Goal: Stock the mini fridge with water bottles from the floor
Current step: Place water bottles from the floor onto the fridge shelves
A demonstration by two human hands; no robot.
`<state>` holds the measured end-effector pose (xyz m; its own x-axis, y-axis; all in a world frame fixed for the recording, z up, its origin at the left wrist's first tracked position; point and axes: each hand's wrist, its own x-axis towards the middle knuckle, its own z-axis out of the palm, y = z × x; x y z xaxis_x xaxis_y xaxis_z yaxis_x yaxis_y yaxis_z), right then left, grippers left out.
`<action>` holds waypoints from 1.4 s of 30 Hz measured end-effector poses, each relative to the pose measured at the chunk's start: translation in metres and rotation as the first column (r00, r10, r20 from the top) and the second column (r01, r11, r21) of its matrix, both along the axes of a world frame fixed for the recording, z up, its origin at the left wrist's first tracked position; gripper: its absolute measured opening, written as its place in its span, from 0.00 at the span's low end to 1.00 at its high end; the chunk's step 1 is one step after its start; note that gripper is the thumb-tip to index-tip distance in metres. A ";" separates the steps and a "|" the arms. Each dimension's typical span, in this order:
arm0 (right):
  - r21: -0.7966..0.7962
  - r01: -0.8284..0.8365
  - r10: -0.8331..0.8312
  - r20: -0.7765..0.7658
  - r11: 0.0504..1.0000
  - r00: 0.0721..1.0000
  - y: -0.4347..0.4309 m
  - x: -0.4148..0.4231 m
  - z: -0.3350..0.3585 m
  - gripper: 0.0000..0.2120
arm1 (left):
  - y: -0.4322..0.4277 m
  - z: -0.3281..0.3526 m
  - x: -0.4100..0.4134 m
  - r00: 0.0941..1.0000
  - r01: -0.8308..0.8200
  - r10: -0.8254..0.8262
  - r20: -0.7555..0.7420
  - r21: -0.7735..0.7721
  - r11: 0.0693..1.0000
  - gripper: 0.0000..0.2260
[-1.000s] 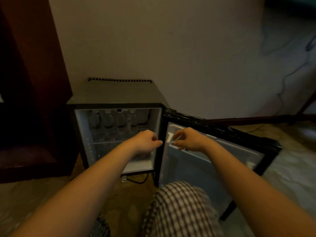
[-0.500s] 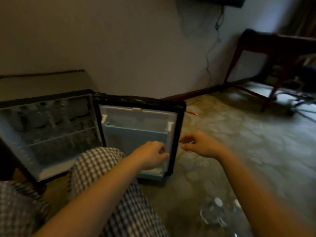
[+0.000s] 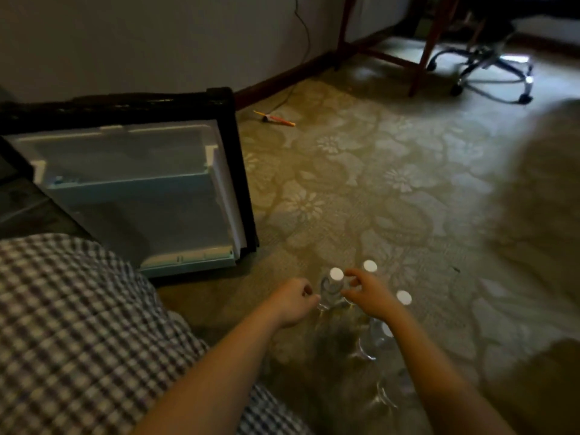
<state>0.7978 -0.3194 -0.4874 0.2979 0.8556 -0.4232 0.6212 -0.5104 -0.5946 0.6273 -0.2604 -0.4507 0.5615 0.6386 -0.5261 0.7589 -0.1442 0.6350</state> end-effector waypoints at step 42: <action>0.813 -0.211 0.210 0.112 0.543 0.971 0.110 -0.114 0.228 0.12 | 0.066 0.118 -0.087 0.678 -0.416 0.184 0.711 0.164 0.894 0.20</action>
